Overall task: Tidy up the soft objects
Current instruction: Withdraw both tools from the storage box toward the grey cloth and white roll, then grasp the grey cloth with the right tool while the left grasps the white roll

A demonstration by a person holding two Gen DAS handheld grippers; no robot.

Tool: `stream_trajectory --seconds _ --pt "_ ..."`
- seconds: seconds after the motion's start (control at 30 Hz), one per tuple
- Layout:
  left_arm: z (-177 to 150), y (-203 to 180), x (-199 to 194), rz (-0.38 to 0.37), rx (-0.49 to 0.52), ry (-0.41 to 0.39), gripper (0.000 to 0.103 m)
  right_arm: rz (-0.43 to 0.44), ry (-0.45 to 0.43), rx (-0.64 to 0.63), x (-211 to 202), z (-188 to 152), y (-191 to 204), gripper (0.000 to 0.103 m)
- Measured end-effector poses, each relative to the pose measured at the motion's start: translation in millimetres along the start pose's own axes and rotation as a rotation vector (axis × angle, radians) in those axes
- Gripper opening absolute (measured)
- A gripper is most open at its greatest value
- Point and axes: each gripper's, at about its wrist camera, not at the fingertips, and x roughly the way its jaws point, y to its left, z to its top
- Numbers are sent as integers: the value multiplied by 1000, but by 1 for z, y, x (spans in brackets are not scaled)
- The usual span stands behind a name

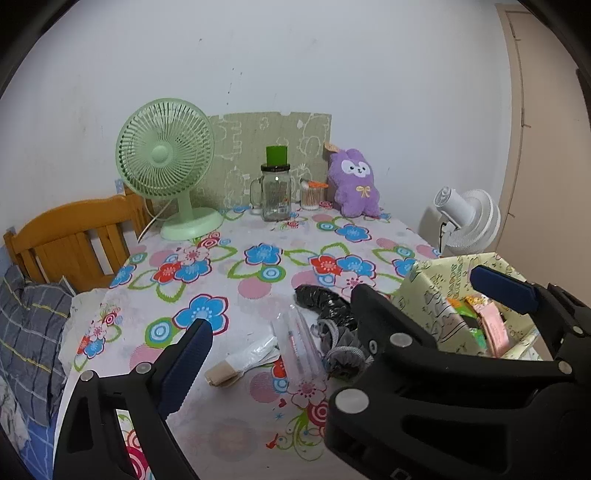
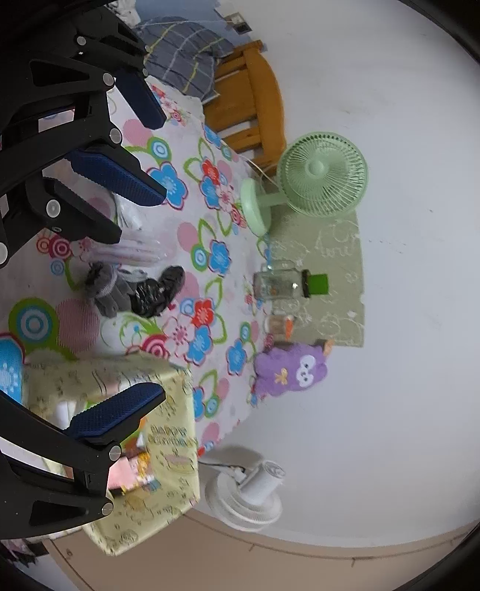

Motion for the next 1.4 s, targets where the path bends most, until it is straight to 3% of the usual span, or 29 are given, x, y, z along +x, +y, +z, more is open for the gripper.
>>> stream_trajectory --seconds 0.3,0.83,0.97,1.4 --pt "-9 16 18 10 -14 42 95 30 46 -6 23 -9 13 98" --pt "-24 44 57 73 -71 147 80 64 156 -23 67 -23 25 76" --pt "-27 47 70 78 -70 180 70 48 176 -17 76 -25 25 75" --pt "-33 48 105 87 -44 252 64 26 261 14 110 -35 20 72"
